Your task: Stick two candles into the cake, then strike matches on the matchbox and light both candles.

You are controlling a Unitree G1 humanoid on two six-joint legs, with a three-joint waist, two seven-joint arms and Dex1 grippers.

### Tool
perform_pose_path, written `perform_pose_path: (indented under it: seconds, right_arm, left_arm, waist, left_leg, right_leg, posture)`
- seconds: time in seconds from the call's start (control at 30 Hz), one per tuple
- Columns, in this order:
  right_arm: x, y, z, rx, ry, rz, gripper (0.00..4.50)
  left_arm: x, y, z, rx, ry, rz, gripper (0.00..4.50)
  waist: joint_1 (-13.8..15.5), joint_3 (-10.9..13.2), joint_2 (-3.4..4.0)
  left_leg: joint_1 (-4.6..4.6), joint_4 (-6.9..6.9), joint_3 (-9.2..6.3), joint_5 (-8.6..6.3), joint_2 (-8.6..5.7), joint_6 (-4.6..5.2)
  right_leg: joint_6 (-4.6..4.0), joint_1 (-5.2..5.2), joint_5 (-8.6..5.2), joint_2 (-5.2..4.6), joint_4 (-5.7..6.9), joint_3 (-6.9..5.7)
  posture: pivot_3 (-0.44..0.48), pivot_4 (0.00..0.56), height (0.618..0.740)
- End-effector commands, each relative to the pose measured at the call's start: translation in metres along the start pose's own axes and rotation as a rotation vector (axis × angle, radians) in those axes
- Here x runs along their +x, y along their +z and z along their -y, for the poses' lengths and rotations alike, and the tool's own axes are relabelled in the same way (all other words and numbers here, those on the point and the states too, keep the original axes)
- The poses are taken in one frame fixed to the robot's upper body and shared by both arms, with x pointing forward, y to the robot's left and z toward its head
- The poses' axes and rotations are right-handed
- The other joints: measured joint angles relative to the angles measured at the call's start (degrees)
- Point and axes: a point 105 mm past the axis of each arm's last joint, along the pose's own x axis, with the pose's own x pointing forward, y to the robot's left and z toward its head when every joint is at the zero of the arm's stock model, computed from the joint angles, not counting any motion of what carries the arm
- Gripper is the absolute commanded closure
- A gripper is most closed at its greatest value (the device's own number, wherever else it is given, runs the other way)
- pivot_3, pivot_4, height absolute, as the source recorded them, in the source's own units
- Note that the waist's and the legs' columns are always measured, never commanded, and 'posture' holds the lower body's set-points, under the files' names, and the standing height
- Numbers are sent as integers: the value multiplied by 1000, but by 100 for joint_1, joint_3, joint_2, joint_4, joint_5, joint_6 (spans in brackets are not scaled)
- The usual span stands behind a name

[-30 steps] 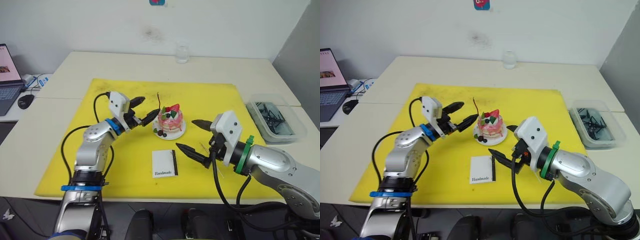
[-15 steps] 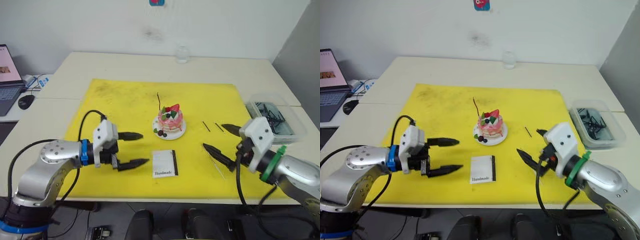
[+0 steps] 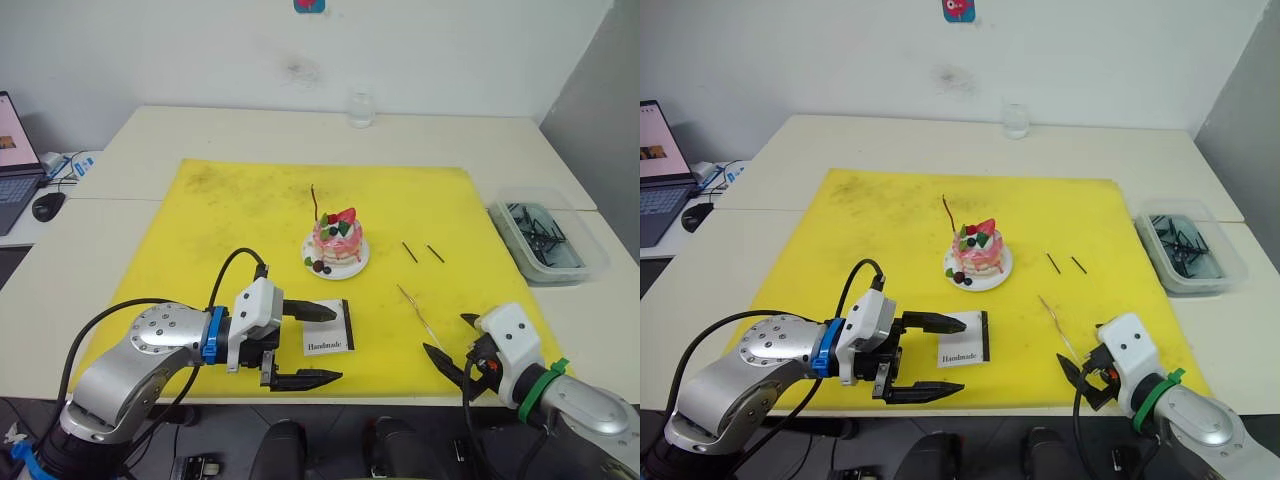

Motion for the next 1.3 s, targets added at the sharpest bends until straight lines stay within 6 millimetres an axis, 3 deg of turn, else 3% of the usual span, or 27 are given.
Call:
perform_pose_path:
  seconds: [0.03,0.13,0.23,0.5,0.57,0.83,1.07,1.3]
  right_arm:
    - [4,7,2,-25,-21,37,0]
    - [11,6,2,-21,-25,30,0]
    - [14,3,0,-10,-25,10,936]
    - [12,-4,-6,-6,-13,-53,3984]
    - [12,-4,-7,-5,-12,-55,4443]
    - [7,7,0,-3,-25,-29,4443]
    - [-15,17,15,-59,14,-26,4443]
    - [-51,-1,47,-111,86,-135,4443]
  left_arm:
    - [1,6,2,42,2,15,15]
    - [3,5,2,45,7,16,15]
    - [3,6,2,48,8,15,0]
    - [2,5,0,59,15,10,0]
    - [2,5,0,60,15,11,0]
    - [4,7,0,67,21,17,0]
    - [6,9,0,56,10,24,0]
    - [5,19,17,-9,-125,27,0]
  waist:
    - [-1,0,0]
    - [8,0,0]
    - [12,0,0]
    - [14,0,0]
    - [16,0,0]
    - [18,0,0]
    - [27,0,0]
    - [50,1,-2]
  left_leg:
    - [0,0,1,0,0,0]
    - [-1,-1,-2,0,0,0]
    - [0,-2,-4,0,1,0]
    - [-1,-2,-3,0,1,0]
    - [-1,-2,-3,0,1,0]
    - [-1,-2,-3,0,1,0]
    - [-1,-1,-3,0,-1,0]
    - [-3,-2,-7,0,-1,0]
  right_leg:
    - [1,0,0,0,-1,1]
    - [1,0,0,0,-1,-3]
    - [1,-1,0,1,-1,-4]
    - [1,-1,1,1,0,-3]
    - [1,-1,1,1,0,-4]
    - [4,-1,2,1,0,-4]
    - [14,-1,8,1,0,-4]
    - [20,1,11,5,-2,-8]
  posture:
    - [0,150,740]
    - [0,150,740]
    - [0,150,740]
    - [0,150,740]
    - [0,150,740]
    - [0,150,740]
    - [0,150,740]
    - [0,150,740]
